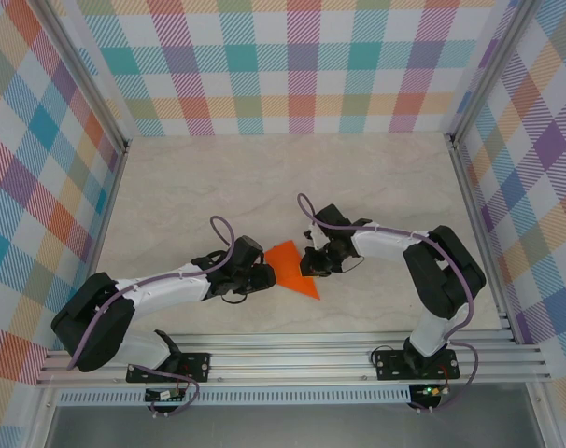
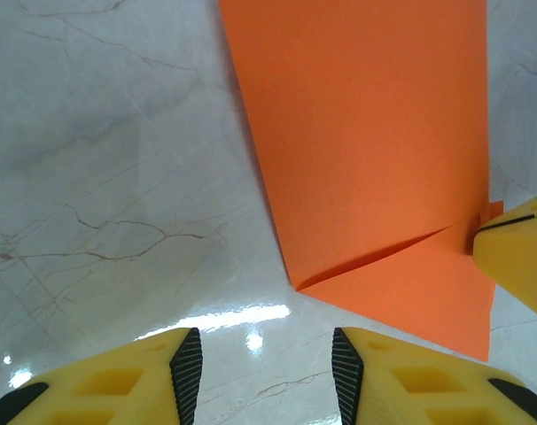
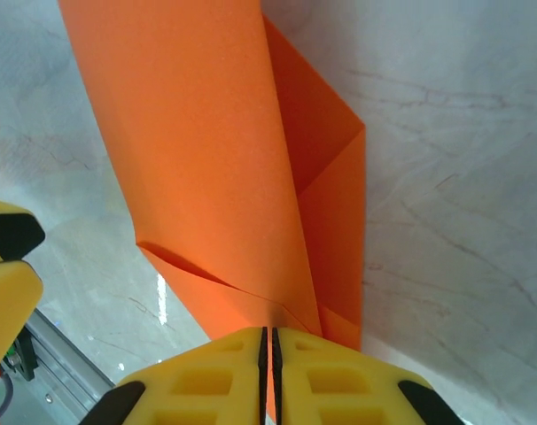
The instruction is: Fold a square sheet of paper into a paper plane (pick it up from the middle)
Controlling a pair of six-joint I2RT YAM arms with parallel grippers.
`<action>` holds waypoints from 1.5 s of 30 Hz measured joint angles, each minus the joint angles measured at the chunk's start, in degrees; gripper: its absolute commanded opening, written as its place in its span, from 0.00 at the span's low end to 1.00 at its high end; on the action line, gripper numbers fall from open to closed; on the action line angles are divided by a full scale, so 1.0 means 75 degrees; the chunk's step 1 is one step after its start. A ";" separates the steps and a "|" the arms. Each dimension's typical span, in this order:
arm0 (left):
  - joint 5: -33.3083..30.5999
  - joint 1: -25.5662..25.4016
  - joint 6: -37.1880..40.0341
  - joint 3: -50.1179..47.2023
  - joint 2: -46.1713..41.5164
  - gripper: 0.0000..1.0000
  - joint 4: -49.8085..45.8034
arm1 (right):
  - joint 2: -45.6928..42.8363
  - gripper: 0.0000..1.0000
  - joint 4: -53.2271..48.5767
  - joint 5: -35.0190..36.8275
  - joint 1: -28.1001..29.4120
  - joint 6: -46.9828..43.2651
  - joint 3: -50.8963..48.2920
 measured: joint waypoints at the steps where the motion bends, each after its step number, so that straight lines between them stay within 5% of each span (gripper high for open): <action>1: -0.0006 0.0000 -0.0006 0.0006 0.0020 0.46 0.0006 | 0.0012 0.12 0.0082 -0.0035 -0.0044 0.0003 -0.0052; 23: 0.0157 -0.0187 -0.0831 0.0289 0.1163 0.52 0.1093 | 0.0082 0.13 0.1218 -0.0886 -0.0647 0.0140 -0.0959; 45: 0.0064 -0.0187 -0.1373 0.0318 0.1279 0.47 0.1209 | 0.0082 0.12 0.2052 -0.1390 -0.0898 0.0606 -0.1355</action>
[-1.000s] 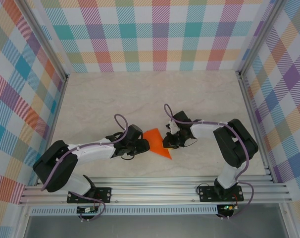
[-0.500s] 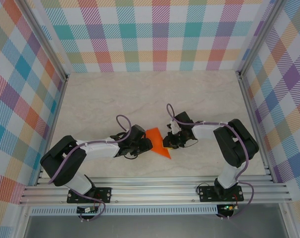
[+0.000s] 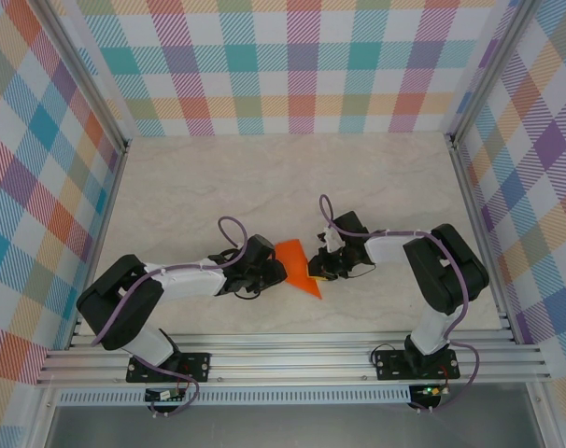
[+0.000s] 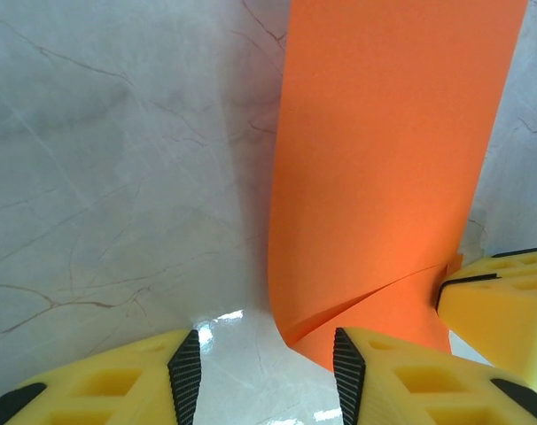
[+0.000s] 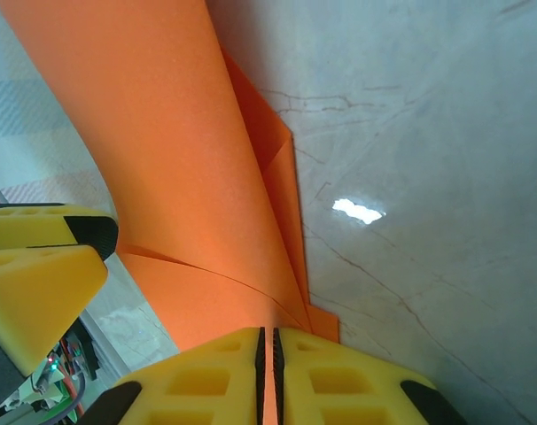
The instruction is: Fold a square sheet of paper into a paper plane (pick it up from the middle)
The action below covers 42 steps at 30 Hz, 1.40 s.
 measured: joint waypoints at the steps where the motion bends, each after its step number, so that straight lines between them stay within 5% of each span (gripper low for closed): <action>1: 0.0000 -0.0003 -0.0003 0.0000 -0.0006 0.47 0.0017 | 0.0000 0.12 0.0000 -0.0003 -0.0015 0.0009 -0.0003; 25: -0.0020 -0.0064 -0.0140 0.0143 0.0391 0.48 0.0761 | 0.0000 0.12 0.0297 -0.0321 -0.0251 0.0064 -0.0216; 42: 0.0064 -0.0073 -0.0198 0.0143 0.0466 0.39 0.1483 | 0.0000 0.13 0.0562 -0.0487 -0.0291 0.0090 -0.0341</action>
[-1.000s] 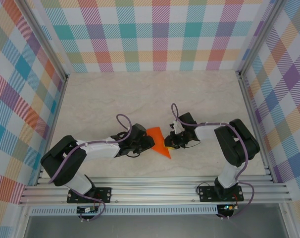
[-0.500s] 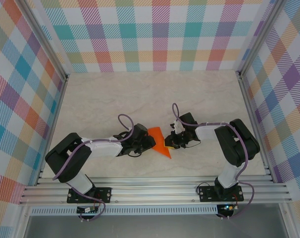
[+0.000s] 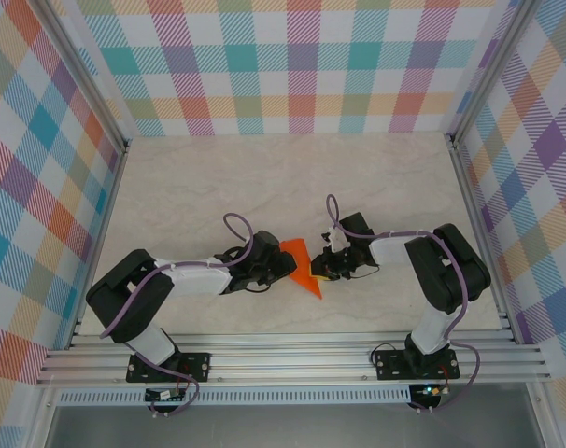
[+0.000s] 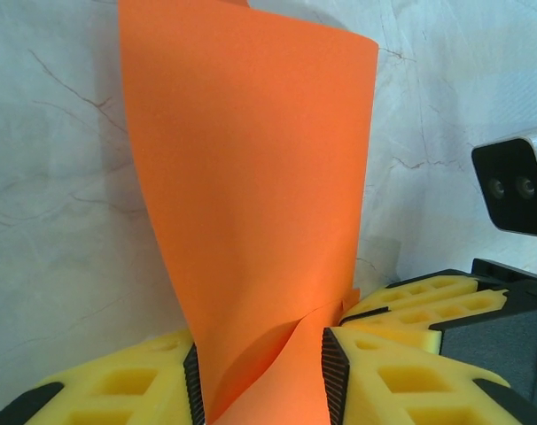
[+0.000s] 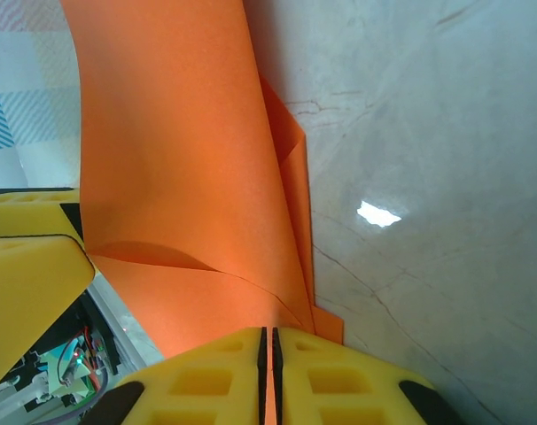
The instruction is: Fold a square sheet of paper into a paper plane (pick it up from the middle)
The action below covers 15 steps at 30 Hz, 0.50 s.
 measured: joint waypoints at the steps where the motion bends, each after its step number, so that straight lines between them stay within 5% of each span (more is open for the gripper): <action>1: 0.0000 0.0000 0.0000 0.0000 0.0012 0.38 0.0017 | 0.0000 0.13 0.0000 -0.0003 0.0000 0.0000 0.0000; 15: -0.0070 -0.0029 -0.0020 0.0178 0.0303 0.00 -0.0038 | -0.0058 0.22 -0.0006 0.0000 0.0000 -0.0026 0.0000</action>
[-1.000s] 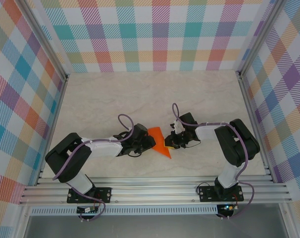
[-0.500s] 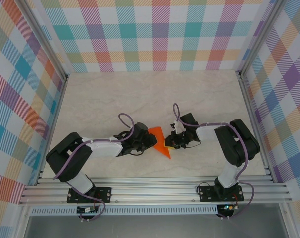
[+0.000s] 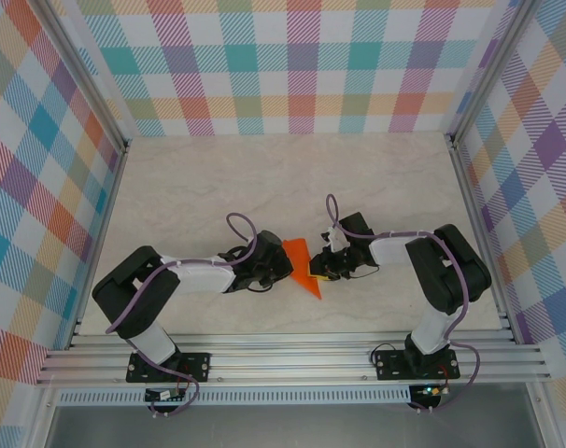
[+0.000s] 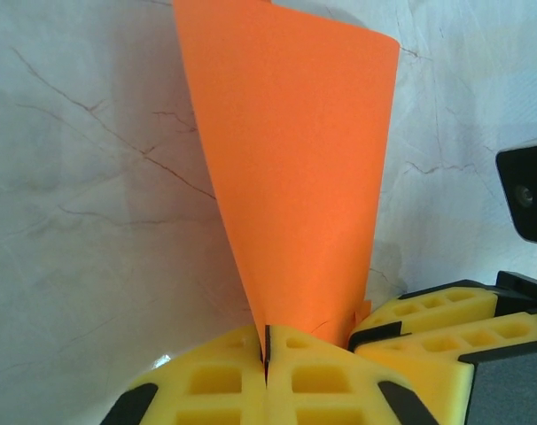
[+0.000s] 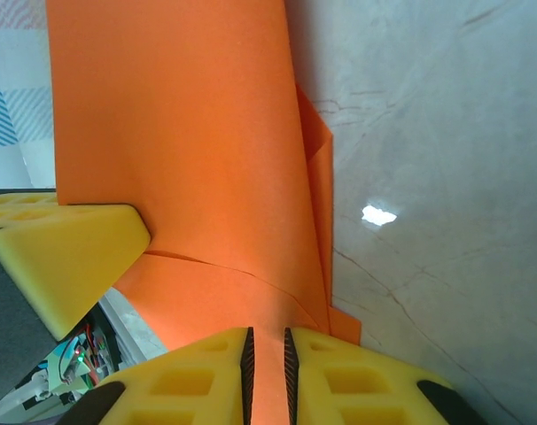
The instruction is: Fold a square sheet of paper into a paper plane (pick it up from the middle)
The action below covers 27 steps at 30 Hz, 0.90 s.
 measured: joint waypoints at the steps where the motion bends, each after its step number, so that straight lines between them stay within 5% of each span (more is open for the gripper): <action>1: -0.0017 0.0000 -0.0012 0.0009 0.0000 0.00 -0.0035 | -0.0017 0.23 -0.0009 0.0003 0.0000 -0.0003 0.0000; 13: -0.0204 -0.0006 -0.0035 0.0207 0.0000 0.00 -0.0495 | -0.0583 0.46 -0.0437 0.0597 0.0000 -0.0067 -0.0003; 22: -0.0198 -0.0006 -0.0032 0.0245 0.0006 0.00 -0.0530 | -0.2215 0.62 -0.1326 0.1950 -0.0003 -0.0399 -0.0009; 25: -0.0198 -0.0006 -0.0032 0.0248 0.0006 0.00 -0.0533 | -0.2614 0.74 -0.1454 0.2326 -0.0003 -0.0425 -0.0047; 27: -0.0198 -0.0006 -0.0032 0.0251 0.0006 0.00 -0.0545 | -0.2935 0.97 -0.1483 0.2559 -0.0003 -0.0391 -0.0172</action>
